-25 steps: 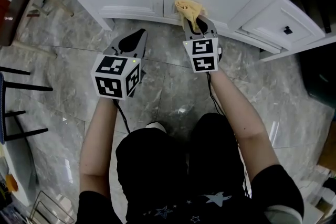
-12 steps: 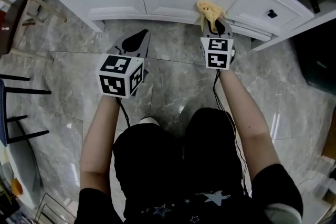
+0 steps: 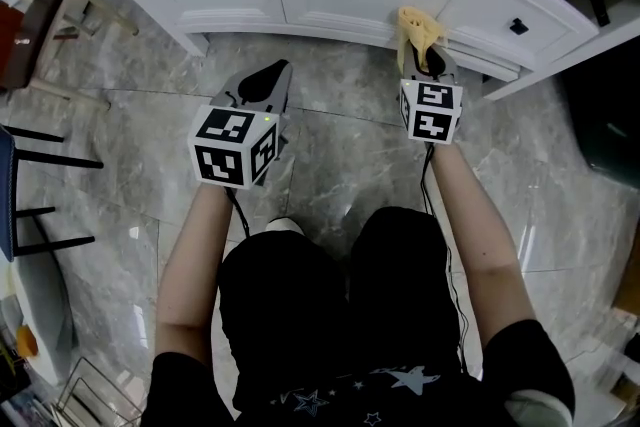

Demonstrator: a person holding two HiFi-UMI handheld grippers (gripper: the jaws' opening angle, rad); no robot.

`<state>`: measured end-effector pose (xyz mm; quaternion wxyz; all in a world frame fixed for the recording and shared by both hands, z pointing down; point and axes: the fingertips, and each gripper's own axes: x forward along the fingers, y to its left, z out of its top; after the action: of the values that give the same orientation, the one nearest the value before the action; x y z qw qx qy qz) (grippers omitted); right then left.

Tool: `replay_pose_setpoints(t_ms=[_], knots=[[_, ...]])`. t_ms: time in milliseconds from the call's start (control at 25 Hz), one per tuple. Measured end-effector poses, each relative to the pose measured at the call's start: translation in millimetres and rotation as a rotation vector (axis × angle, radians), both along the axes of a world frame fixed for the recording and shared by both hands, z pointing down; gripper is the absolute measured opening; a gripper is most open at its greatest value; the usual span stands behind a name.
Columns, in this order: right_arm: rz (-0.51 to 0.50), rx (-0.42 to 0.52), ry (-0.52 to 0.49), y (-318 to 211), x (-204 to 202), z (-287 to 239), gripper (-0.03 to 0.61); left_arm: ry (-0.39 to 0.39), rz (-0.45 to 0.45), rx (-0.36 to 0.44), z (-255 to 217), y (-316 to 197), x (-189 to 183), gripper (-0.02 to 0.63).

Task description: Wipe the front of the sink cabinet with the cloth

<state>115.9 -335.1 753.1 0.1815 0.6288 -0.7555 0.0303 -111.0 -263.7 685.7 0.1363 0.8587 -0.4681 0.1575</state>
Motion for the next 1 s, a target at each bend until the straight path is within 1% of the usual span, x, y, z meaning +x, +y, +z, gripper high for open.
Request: replay_pose_setpoints(t_ms=[160,280,320,360,520,600,760,1000], knots=[[-0.048,-0.014,0.016,-2.9,-31.6,-14.3,0.064,0.023,-0.020,-0.008,-20.4,-4.9,-21.1,0.017],[-0.068,-0.073,-0.006,1.7,-58.2,-35.8,0.065,0.100,-0.068,-0.076,-44.1,-2.4,-44.4,0.017],[-0.081,-0.090,-0.016,4.3,-67.1,-46.3,0.066,0.118,-0.084,-0.094,-53.0,-0.8,-52.0,0.017],[-0.097,-0.102,-0.023,6.2,-75.7,-58.7,0.066,0.120,-0.101,-0.103,-62.6,-0.8,-59.8,0.017],[-0.179,-0.141,-0.042,8.1,-112.4,-109.5,0.066,0.058,-0.199,-0.123,-100.3,-4.5,-95.9,0.017],[-0.217,-0.166,-0.057,10.5,-131.7,-132.3,0.066,0.043,-0.249,-0.141,-118.7,-1.2,-112.7,0.017],[-0.257,-0.225,-0.093,24.3,-165.8,-174.8,0.066,0.057,-0.314,-0.179,-159.0,15.5,-139.7,0.017],[-0.348,-0.302,-0.068,49.3,-215.2,-250.2,0.066,0.046,-0.369,-0.248,-226.8,45.6,-176.6,0.017]])
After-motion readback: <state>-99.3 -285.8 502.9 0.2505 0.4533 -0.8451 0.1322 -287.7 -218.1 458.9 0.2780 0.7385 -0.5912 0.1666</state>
